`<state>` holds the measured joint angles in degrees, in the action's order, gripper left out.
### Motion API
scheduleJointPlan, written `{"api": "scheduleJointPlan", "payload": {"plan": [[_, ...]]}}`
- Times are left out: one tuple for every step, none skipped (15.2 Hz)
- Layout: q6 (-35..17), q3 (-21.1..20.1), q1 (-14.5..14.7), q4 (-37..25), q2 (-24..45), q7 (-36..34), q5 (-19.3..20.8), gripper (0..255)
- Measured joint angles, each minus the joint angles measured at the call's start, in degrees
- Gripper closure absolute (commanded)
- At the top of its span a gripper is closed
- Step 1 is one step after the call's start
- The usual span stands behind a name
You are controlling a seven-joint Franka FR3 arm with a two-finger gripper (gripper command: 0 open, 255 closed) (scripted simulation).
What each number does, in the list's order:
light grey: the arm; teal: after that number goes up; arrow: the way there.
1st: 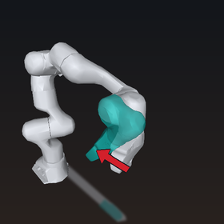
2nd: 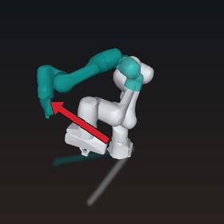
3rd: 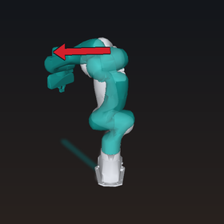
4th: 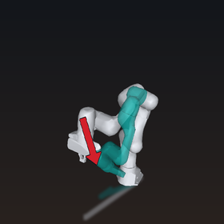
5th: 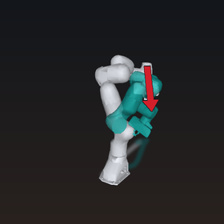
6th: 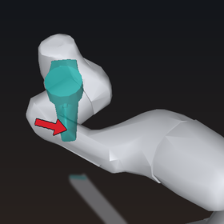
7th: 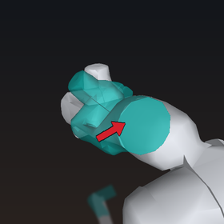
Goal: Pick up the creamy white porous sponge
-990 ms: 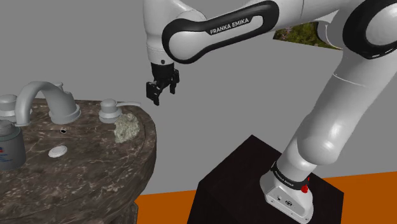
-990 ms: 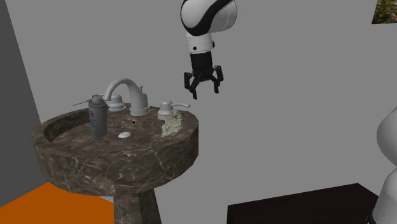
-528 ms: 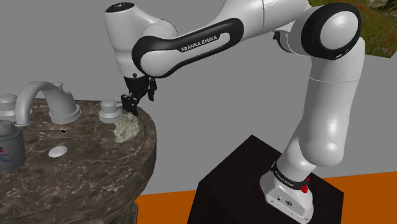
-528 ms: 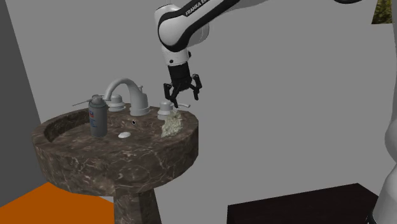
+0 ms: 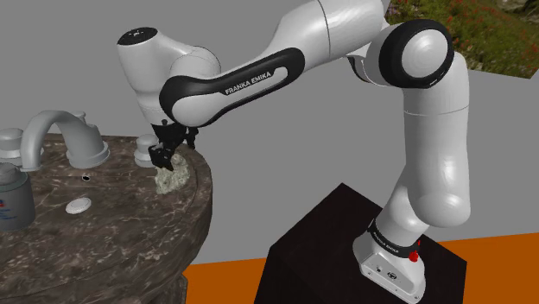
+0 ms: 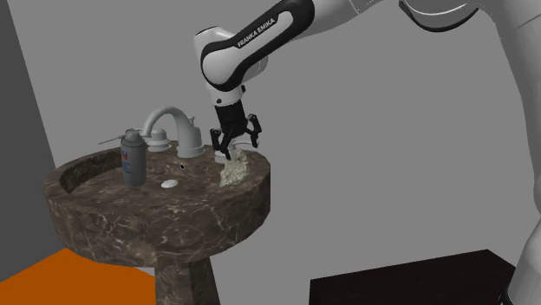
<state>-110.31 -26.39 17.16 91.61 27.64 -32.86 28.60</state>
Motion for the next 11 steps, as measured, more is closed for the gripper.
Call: {"api": "scheduleJointPlan", "payload": {"plan": [[-0.61, 0.10, 0.03, 0.39, 0.31, -0.28, 0.23, 0], [-1.37, 0.23, -0.02, 0.92, 0.60, -0.51, 0.48, 0], [-1.64, 0.30, 0.10, 0.95, 0.92, -0.74, 0.65, 0], [-1.79, 0.32, 0.15, 1.01, 1.03, -0.84, 0.72, 255], [-1.87, 0.34, 0.16, 1.02, 1.11, -0.88, 0.76, 255], [-1.91, 0.35, 0.16, 1.03, 1.13, -0.89, 0.78, 255], [-1.93, 0.35, 0.16, 1.04, 1.13, -0.90, 0.79, 255], [-1.94, 0.36, 0.15, 1.05, 1.11, -0.91, 0.79, 255], [-1.95, 0.36, 0.15, 1.05, 1.11, -0.91, 0.80, 255], [-1.95, 0.36, 0.15, 1.05, 1.11, -0.91, 0.80, 255], [-1.96, 0.36, 0.15, 1.06, 1.11, -0.91, 0.80, 255]]}}
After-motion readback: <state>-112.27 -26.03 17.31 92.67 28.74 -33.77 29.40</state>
